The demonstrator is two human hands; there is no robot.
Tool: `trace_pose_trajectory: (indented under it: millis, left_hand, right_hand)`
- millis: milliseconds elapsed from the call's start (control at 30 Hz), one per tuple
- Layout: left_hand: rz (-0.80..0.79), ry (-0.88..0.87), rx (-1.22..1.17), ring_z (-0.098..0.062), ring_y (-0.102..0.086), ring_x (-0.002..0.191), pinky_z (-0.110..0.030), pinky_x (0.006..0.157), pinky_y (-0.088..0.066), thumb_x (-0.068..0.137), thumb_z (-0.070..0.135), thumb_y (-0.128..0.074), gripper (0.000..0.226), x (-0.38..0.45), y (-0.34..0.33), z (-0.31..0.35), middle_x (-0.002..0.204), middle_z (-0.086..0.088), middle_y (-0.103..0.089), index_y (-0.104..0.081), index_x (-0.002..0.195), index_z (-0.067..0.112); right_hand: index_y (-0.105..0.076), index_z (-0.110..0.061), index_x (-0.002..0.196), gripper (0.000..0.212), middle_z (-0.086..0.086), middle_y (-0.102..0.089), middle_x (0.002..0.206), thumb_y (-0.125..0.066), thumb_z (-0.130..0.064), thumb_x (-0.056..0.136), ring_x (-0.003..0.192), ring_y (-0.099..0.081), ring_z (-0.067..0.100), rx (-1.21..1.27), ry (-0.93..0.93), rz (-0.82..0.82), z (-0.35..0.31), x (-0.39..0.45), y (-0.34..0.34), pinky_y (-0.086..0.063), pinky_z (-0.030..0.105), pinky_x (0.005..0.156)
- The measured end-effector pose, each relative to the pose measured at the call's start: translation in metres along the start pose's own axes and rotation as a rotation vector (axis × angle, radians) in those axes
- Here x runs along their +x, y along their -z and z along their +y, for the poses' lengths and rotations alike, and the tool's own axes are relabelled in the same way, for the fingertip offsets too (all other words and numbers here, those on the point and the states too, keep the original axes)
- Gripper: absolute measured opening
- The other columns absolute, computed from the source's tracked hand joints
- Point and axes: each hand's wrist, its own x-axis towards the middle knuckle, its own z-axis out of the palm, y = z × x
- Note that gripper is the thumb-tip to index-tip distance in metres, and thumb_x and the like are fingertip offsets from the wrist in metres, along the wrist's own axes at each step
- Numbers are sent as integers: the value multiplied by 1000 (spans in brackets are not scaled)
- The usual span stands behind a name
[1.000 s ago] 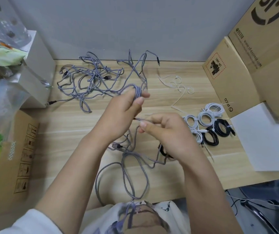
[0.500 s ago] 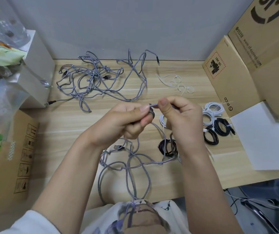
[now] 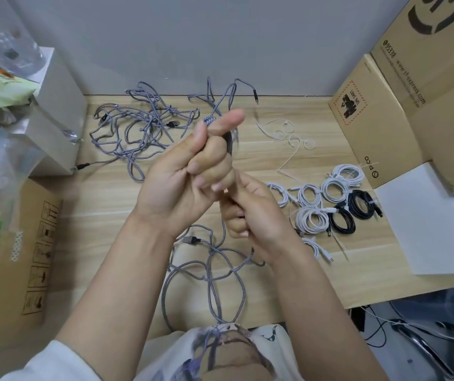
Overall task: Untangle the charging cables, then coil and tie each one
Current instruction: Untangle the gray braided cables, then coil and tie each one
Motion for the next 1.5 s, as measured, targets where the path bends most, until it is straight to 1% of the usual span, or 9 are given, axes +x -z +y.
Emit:
trace_pose_trajectory:
  millis: [200, 367, 633, 733, 833, 967, 1067, 1233, 1500]
  left_hand:
    - [531, -201, 394, -3, -33, 42, -15, 50, -35, 101, 20, -29, 30, 9, -6, -9, 50, 10, -37, -50, 118, 5]
    - [703, -151, 1009, -5, -39, 48, -15, 51, -35, 102, 16, -37, 20, 5, 3, -14, 53, 9, -42, -51, 116, 15]
    - [677, 57, 1644, 0, -46, 48, -24, 60, -39, 98, 27, -45, 28, -5, 20, 0, 58, 4, -52, -61, 108, 5]
    - [679, 233, 1562, -5, -42, 46, -29, 59, -38, 98, 28, -46, 31, -7, 21, 3, 49, 6, -51, -64, 93, 3]
    - [599, 318, 1559, 0, -41, 43, -18, 53, -36, 100, 34, -40, 42, -8, 14, 3, 41, 9, -49, -58, 65, 19]
    - [451, 420, 1298, -7, -24, 36, -16, 39, -23, 97, 46, -25, 61, -13, 3, 1, 39, 6, -29, -55, 54, 16]
    - [308, 466, 1079, -11, -17, 39, -19, 41, -20, 95, 57, -20, 67, -19, 3, 0, 42, 5, -21, -56, 59, 14]
    - [83, 435, 634, -4, -10, 39, -15, 39, -17, 83, 57, -57, 40, -23, 7, 12, 43, 13, -20, -58, 60, 23]
    - [-149, 257, 5, -10, -24, 45, -22, 51, -34, 100, 27, -41, 28, -10, 2, 12, 55, 6, -28, -59, 92, 7]
  right_hand:
    - [-47, -17, 71, 33, -12, -35, 36, -36, -21, 102, 29, -28, 0, -389, -99, -48, 5, -4, -9, -23, 15, 36]
    - [-58, -15, 72, 18, -8, -43, 40, -54, -12, 90, 34, -40, 6, -591, -66, -104, 4, -11, -5, -36, 18, 41]
    - [-57, -2, 104, 25, -4, -33, 55, -52, -10, 81, 30, -36, 2, 486, -225, -241, -19, -19, 8, -46, 19, 42]
    - [-56, -3, 107, 25, -4, -32, 58, -51, -11, 84, 29, -26, -1, 441, -219, -239, -16, -19, 9, -30, 14, 33]
    - [-65, -10, 94, 17, -10, -33, 51, -48, -12, 96, 33, -23, 1, -163, -13, -62, -12, -19, 6, -23, 13, 36]
    - [-70, -9, 72, 18, -4, -66, 59, -62, -10, 88, 59, -59, 0, -501, 301, 141, -18, -16, 12, -49, 19, 64]
    - [-68, -17, 65, 18, -8, -66, 60, -73, -4, 76, 62, -56, 0, -359, 353, 266, -21, -13, 21, -45, 14, 63]
    - [-67, -20, 68, 8, -13, -52, 50, -69, -28, 66, 39, -31, 2, -121, 333, 227, -17, -12, 21, -24, 14, 39]
    - [-43, -19, 72, 30, -13, -26, 43, -51, -49, 73, 34, -17, -3, 308, 111, 58, -1, -3, -2, -6, 17, 39]
